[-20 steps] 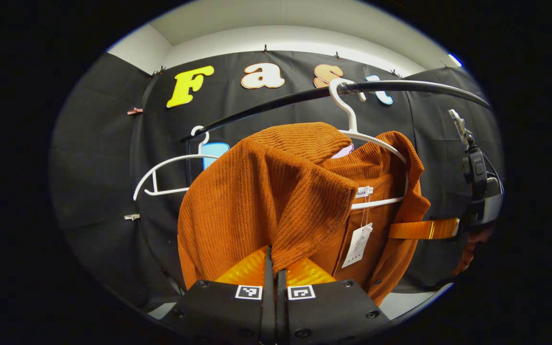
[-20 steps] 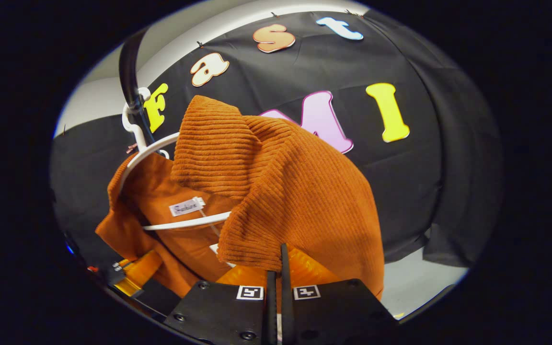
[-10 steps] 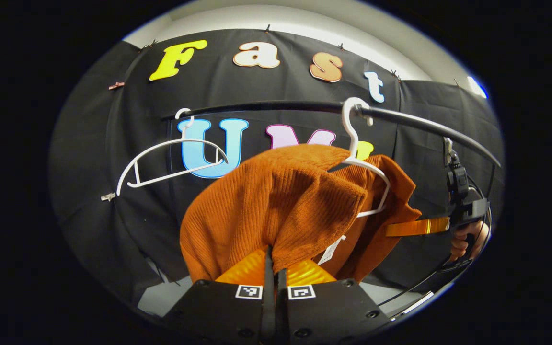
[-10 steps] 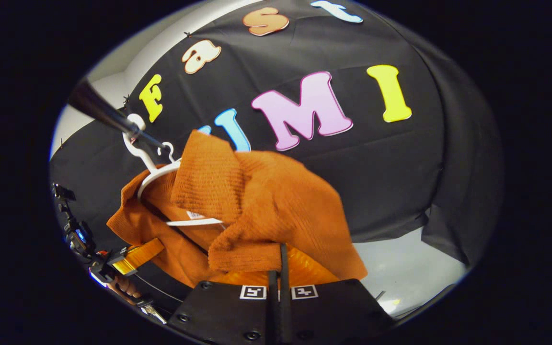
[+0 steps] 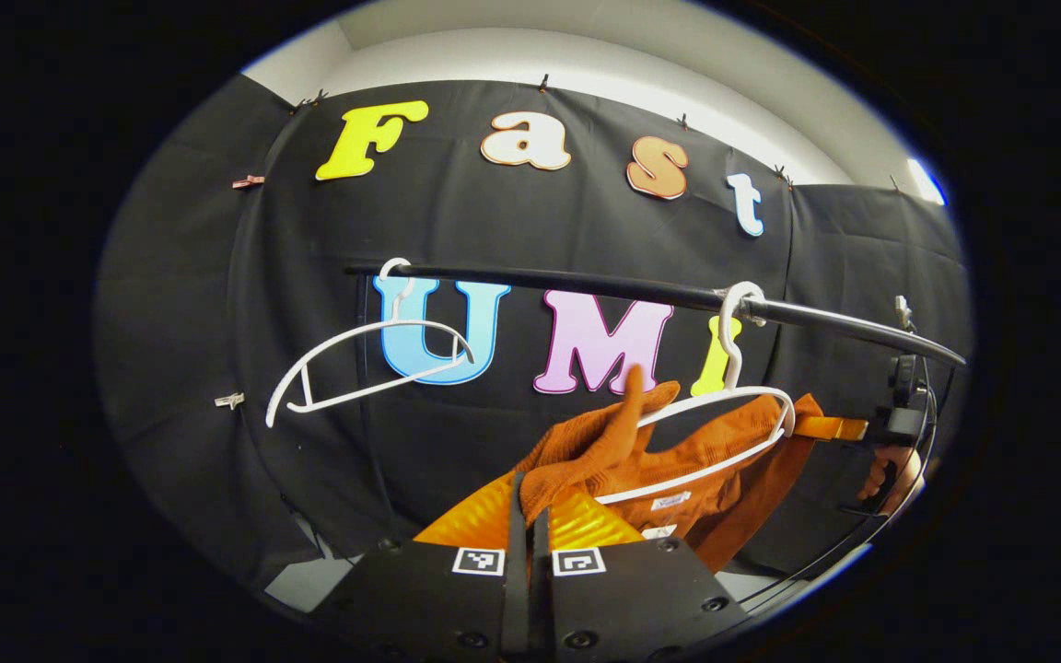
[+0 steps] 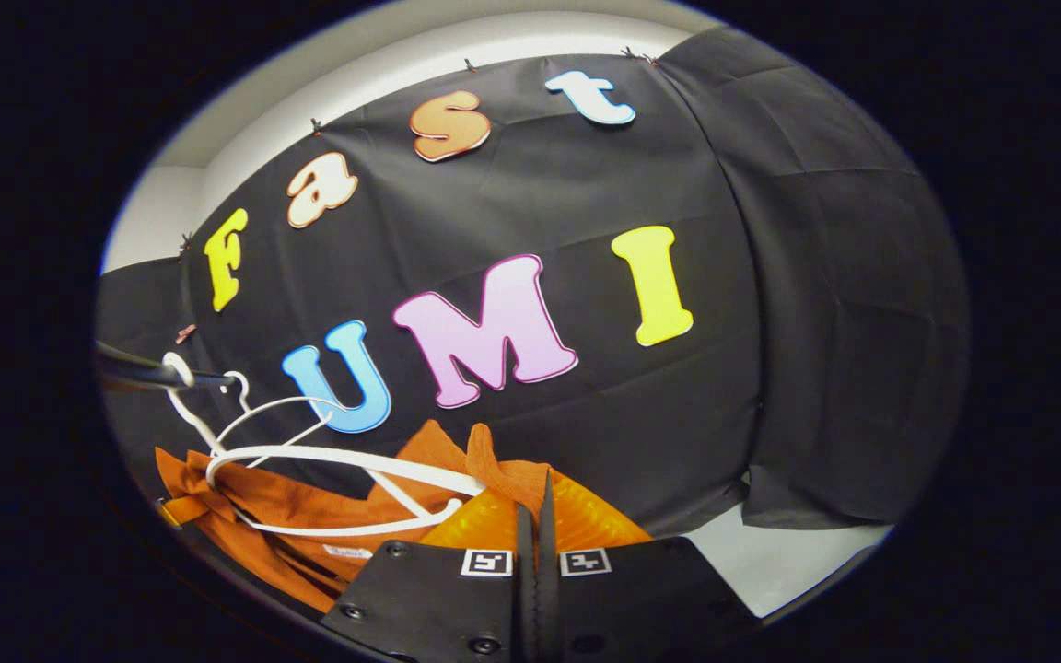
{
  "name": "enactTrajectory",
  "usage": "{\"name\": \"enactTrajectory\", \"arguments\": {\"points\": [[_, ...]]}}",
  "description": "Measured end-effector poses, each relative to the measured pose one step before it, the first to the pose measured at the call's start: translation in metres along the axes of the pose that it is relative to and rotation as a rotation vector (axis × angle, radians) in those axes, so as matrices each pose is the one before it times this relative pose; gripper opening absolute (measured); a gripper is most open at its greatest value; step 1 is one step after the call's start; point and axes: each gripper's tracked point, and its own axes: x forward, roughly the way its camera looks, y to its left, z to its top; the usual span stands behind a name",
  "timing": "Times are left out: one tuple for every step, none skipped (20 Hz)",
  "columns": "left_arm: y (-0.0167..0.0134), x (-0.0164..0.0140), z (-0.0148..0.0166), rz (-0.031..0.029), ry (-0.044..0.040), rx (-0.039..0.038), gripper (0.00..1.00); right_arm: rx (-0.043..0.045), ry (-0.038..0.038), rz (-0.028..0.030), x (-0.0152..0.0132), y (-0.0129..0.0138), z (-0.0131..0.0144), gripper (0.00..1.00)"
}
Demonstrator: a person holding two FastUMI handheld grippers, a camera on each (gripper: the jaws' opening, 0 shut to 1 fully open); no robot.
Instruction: Grasp the clothes on the hanger with both hands and then place them into the laundry hamper below.
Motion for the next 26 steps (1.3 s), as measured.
{"name": "enactTrajectory", "arguments": {"points": [[0.0017,0.00062,0.00007,0.00293,0.00126,0.00308,0.05,0.01658,0.00819,-0.01159,0.007,-0.00662,-0.00685,0.04],[0.00141,0.00153,-0.00088,0.00397,0.00231,-0.00005,0.05,0.02129,0.01184,-0.0019,0.00457,-0.00557,-0.01006,0.04],[0.00134,0.0009,-0.00257,0.00543,0.00695,-0.00055,0.05,0.01872,0.0088,0.00166,0.00338,-0.00315,-0.01051,0.04],[0.00239,0.00061,-0.00337,0.00358,0.00947,0.00096,0.05,0.00844,0.02192,0.0027,0.0031,-0.00101,-0.01501,0.04],[0.00292,0.0008,-0.00443,0.00628,0.00873,0.00154,0.05,0.00002,0.02132,0.00452,0.00174,-0.00008,-0.01484,0.04],[0.00406,-0.00077,-0.00442,0.00867,0.00872,-0.00116,0.05,0.00243,0.01954,0.00827,-0.00117,0.00111,-0.01308,0.04],[0.00613,-0.00016,-0.00386,0.01215,0.00491,-0.00494,0.05,0.01152,0.01347,0.02611,-0.00243,0.00655,-0.01064,0.04],[0.00706,-0.00125,-0.00275,0.01462,0.00649,-0.00892,0.05,0.01555,0.00922,0.03846,-0.00484,0.01179,-0.00959,0.05],[0.00873,-0.00032,-0.0033,0.01723,0.00376,-0.0123,0.05,0.01328,0.01206,0.05243,-0.00518,0.01587,-0.00997,0.04],[0.01007,-0.00065,-0.00371,0.01852,0.00674,-0.01025,0.05,0.00873,0.00804,0.05931,-0.00491,0.01861,-0.01071,0.04],[0.01038,-0.00151,-0.00624,0.02303,0.01026,-0.00607,0.05,0.00175,0.00443,0.05907,-0.00387,0.02104,-0.0105,0.04],[0.01046,-0.00108,-0.00488,0.02295,0.00695,-0.00028,0.05,-0.00032,0.00561,0.04371,-0.00334,0.0141,-0.00663,0.04],[0.00871,-0.00069,-0.00805,0.02003,0.01263,0.00058,0.05,-0.00089,0.00501,0.03817,-0.0035,0.01442,-0.00815,0.04],[0.00711,0.00003,-0.00821,0.01533,0.0164,-0.00184,0.05,-0.00278,0.0074,0.03296,-0.00553,0.01196,-0.00926,0.04],[0.00522,0.0002,-0.00999,0.00633,0.0158,-0.00489,0.05,-0.00123,0.00129,0.03213,-0.00387,0.01378,-0.0054,0.04],[0.00146,-0.00033,-0.00765,-0.00242,0.00951,-0.00891,0.05,-0.00228,0.00119,0.02005,-0.00347,0.00999,-0.00309,0.04],[-0.00157,-0.00135,-0.00852,-0.01016,0.00531,-0.00884,0.05,0.00481,-0.0077,0.01839,-0.00316,0.01,-0.00156,0.04],[-0.00304,-0.00123,-0.00678,-0.00964,0.00322,-0.00512,0.04,0.01231,-0.00864,0.00626,-0.00046,0.00727,-0.00155,0.04],[-0.00387,-0.00059,-0.00744,-0.01276,0.00216,-0.00184,0.05,0.01782,-0.01036,0.00339,-0.00187,0.00585,-0.00242,0.04],[-0.00624,-0.0009,-0.00624,-0.01592,0.00006,0.0021,0.05,0.01452,-0.00421,0.01239,-0.00233,0.01095,-0.00592,0.04],[-0.00912,-0.0027,-0.00704,-0.02032,-0.00387,0.00183,0.05,0.00689,0.00034,0.0141,-0.00177,0.01002,-0.00591,0.04],[-0.01087,-0.00132,-0.00372,-0.02587,-0.00449,0.00313,0.05,0.00336,0.00956,0.0225,-0.00219,0.01148,-0.00783,0.04],[-0.01099,-0.00113,-0.00349,-0.02731,-0.00157,0.00388,0.05,-0.00102,0.01158,0.02013,-0.00067,0.01276,-0.00534,0.04],[-0.01219,-0.00203,-0.00028,-0.02766,-0.0046,0.00502,0.05,-0.00938,0.00869,0.02364,-0.00156,0.01174,-0.00213,0.04],[-0.01196,-0.00169,0.00212,-0.02614,-0.00848,0.00452,0.05,-0.01641,0.00019,0.01845,-0.00082,0.01175,0.00251,0.08],[-0.0122,-0.0019,0.00456,-0.02737,-0.01195,0.00168,0.05,-0.01958,-0.00406,0.01207,0.00015,0.00973,0.00682,0.04]]}}
